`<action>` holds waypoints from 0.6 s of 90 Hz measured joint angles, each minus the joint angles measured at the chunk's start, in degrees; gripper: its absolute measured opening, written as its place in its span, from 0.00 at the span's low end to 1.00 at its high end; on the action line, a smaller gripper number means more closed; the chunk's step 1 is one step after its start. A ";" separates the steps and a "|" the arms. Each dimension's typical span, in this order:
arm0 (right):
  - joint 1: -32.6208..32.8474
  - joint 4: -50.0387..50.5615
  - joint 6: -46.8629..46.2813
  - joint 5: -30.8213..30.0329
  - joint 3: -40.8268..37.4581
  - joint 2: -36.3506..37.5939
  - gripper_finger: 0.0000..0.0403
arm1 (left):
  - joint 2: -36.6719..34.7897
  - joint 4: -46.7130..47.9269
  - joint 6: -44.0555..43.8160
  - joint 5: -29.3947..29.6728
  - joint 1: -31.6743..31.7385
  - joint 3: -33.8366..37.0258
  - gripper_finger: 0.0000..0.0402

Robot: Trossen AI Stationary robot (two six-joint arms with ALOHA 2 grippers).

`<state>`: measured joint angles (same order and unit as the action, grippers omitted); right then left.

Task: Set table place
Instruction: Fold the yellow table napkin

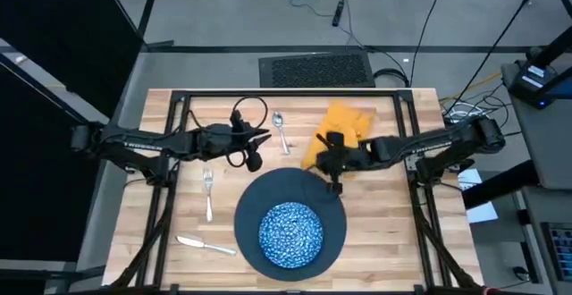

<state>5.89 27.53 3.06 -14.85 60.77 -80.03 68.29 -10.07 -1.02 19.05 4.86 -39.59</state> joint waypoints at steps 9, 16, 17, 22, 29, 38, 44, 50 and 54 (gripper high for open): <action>-0.25 3.73 1.22 -0.04 7.49 0.06 0.00 | 0.00 0.02 0.00 -0.99 0.00 0.00 0.15; -0.55 5.70 1.28 -0.04 12.00 0.13 0.00 | 0.00 -0.21 0.09 -2.61 0.00 0.01 0.15; -0.60 5.88 1.28 -0.05 12.46 0.13 0.00 | 0.00 -0.34 0.10 -2.90 0.00 0.00 0.15; -0.63 6.07 1.32 -0.16 14.12 0.13 0.00 | 0.00 -1.21 0.33 -4.53 0.00 0.02 0.15; -0.81 5.68 2.56 -0.30 14.83 0.13 0.00 | 0.00 -3.95 0.35 -7.79 0.00 0.00 0.15; -1.84 5.03 3.84 -0.17 14.81 0.09 0.00 | 0.40 -8.06 0.31 -12.94 -0.07 0.00 0.15; -3.01 3.60 5.17 -0.24 14.81 0.09 0.00 | 1.42 -10.30 0.29 -15.76 -0.22 0.00 0.15; -4.23 1.70 6.62 0.33 14.81 0.09 0.00 | 3.13 -12.22 0.37 -16.68 -0.48 0.00 0.15; -5.10 0.76 7.09 1.35 14.81 0.09 0.00 | 4.52 -14.08 0.47 -16.72 -0.48 0.00 0.15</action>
<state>0.79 28.28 10.14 -13.50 75.57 -79.94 72.81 -24.14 -0.55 2.33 4.38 -39.59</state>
